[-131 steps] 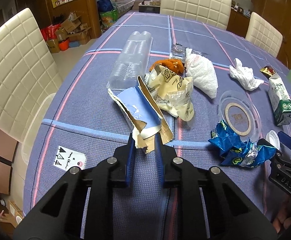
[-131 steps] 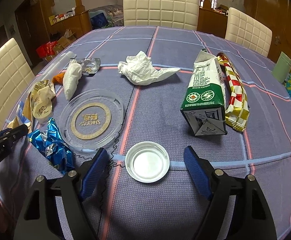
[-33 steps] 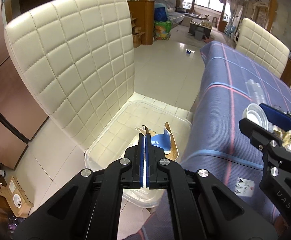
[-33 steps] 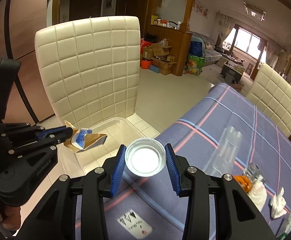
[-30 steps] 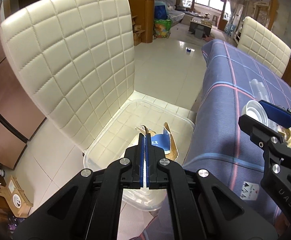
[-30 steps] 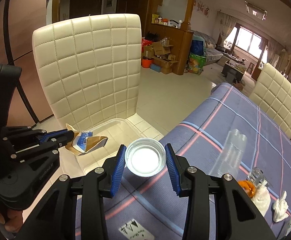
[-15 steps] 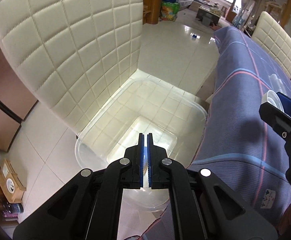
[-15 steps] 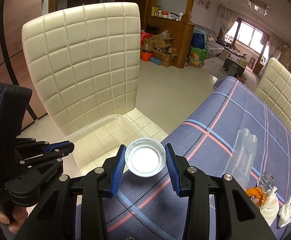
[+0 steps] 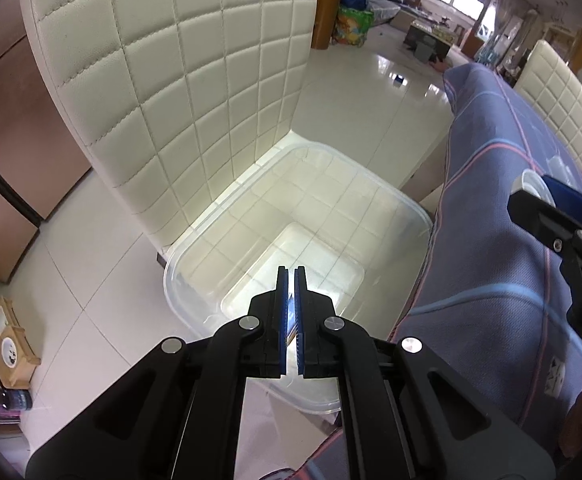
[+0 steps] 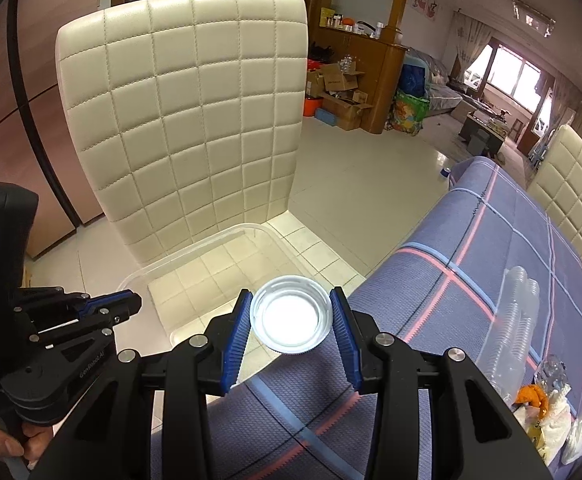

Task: Collect trash
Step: 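Carry both items over the clear bin and open both grippers to drop them, then grasp the blue crumpled wrapper with the left gripper while the right grasps the milk carton, then carry the blue wrapper and milk carton over the clear bin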

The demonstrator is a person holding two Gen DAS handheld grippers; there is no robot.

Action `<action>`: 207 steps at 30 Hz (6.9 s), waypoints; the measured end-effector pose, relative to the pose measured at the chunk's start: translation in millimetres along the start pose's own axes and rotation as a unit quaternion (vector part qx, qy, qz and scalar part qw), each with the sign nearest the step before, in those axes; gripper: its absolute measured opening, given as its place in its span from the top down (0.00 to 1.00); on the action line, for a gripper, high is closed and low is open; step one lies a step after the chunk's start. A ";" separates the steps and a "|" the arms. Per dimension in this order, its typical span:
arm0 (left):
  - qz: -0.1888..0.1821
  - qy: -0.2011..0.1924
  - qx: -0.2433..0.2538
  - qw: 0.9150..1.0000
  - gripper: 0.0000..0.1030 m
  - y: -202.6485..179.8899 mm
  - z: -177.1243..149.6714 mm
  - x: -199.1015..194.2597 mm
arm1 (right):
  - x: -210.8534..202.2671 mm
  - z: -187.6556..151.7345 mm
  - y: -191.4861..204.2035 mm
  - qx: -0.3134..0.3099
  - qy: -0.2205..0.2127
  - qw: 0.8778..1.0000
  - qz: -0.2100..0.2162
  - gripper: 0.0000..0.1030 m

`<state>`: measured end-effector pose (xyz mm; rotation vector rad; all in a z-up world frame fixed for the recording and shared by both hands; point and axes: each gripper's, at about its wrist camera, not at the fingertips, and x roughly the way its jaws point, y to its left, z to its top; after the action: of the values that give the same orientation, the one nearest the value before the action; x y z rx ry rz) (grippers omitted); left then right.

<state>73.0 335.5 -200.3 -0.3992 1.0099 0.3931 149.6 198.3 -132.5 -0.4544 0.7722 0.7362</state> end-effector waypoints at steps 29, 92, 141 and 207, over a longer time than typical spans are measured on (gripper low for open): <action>0.027 -0.074 0.016 0.997 0.04 -11.0 -6.8 -55.8 | -33.9 -8.6 -6.4 0.020 -0.021 0.999 -0.030 0.30; -0.142 -0.002 0.289 0.947 0.39 -353.0 -126.9 -68.1 | -174.8 -252.6 -291.8 0.293 0.018 0.931 -0.219 0.30; -0.130 -0.099 0.213 0.963 0.39 -220.8 -112.7 -123.4 | -187.0 -184.2 -137.9 0.193 -0.011 0.974 -0.122 0.61; -0.005 -0.092 0.085 0.992 0.39 -44.4 -0.7 -46.4 | -36.8 -14.5 1.8 0.000 -0.017 1.000 -0.011 0.61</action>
<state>72.3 290.9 -154.1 -0.2097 0.8527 0.3253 123.4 175.0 -114.1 -0.4492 0.7333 0.7217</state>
